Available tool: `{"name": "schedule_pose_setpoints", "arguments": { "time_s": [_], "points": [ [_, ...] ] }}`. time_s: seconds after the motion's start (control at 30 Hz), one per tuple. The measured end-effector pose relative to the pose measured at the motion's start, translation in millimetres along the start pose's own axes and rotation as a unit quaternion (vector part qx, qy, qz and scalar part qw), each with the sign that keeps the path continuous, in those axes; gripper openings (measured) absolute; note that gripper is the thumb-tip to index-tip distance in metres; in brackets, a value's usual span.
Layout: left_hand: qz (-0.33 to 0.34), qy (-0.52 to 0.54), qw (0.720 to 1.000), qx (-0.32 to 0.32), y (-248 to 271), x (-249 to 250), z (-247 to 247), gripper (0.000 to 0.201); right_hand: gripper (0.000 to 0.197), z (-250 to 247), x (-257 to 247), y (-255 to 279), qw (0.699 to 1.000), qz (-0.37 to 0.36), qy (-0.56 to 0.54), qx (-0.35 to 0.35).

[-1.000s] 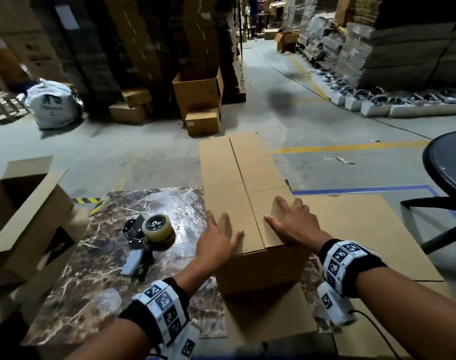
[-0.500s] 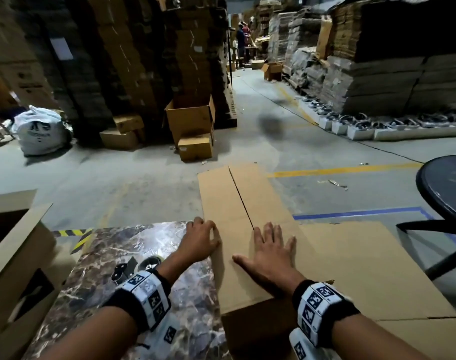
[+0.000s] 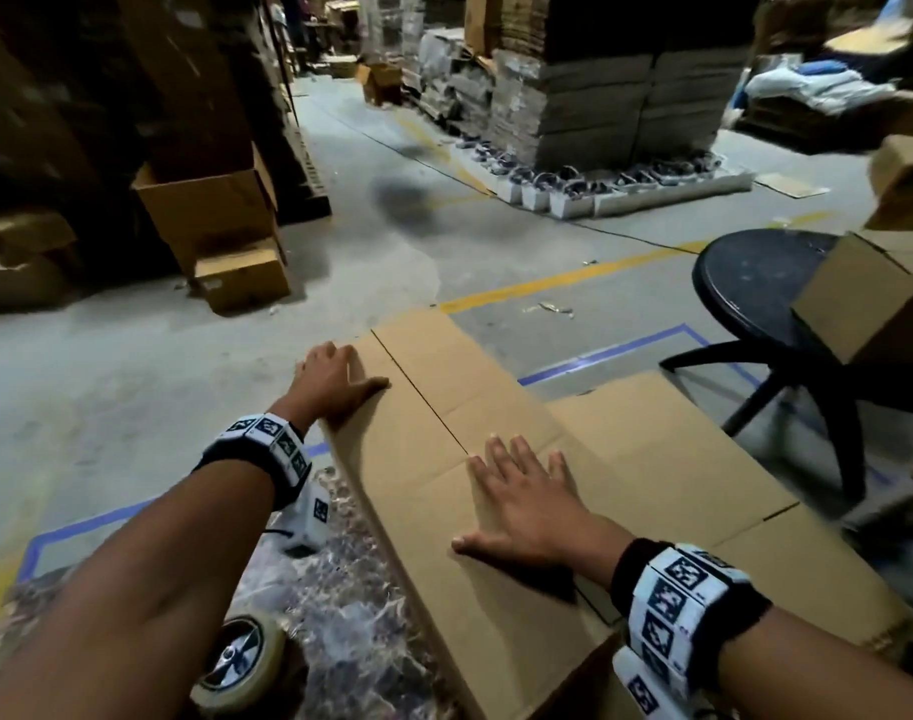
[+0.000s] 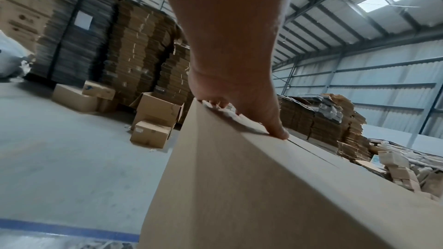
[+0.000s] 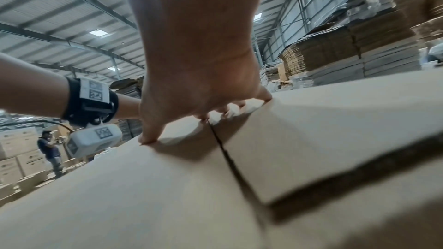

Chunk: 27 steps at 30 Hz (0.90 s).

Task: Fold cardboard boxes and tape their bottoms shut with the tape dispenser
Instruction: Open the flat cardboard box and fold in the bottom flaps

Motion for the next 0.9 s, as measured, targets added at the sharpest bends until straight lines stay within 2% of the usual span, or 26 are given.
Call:
{"name": "schedule_pose_setpoints", "arguments": {
  "time_s": [0.07,0.23,0.37,0.53,0.73,0.9],
  "points": [
    [0.007,-0.014,1.0,-0.004,-8,-5,2,0.105,0.127,-2,1,-3,1.0,0.004,-0.005,-0.016],
    [-0.02,0.014,1.0,0.001,-11,-15,-4,0.089,0.117,-7,5,-1,0.999,0.01,-0.007,-0.042],
    [-0.025,0.066,0.997,-0.004,-1,-6,-18,0.081,0.121,-10,13,10,0.999,0.025,-0.021,-0.026],
    [-0.026,0.053,0.997,0.041,23,15,-50,0.075,0.112,-14,23,36,0.999,0.007,-0.035,0.003],
    [-0.027,-0.049,0.993,0.102,83,55,-89,0.07,0.102,-27,49,68,0.995,-0.013,-0.086,0.054],
    [-0.058,-0.076,0.992,0.081,151,70,-69,0.07,0.099,-17,69,102,0.997,-0.045,-0.048,0.049]
  ]
}}
Point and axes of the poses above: each hand's wrist, its own y-axis away from the middle knuckle, its own z-axis out of the palm, x = y × z, the point moved 1 cm from there along -y, towards the middle knuckle, and after that the axes turned 9 degrees about -y, right-handed, at the moved point
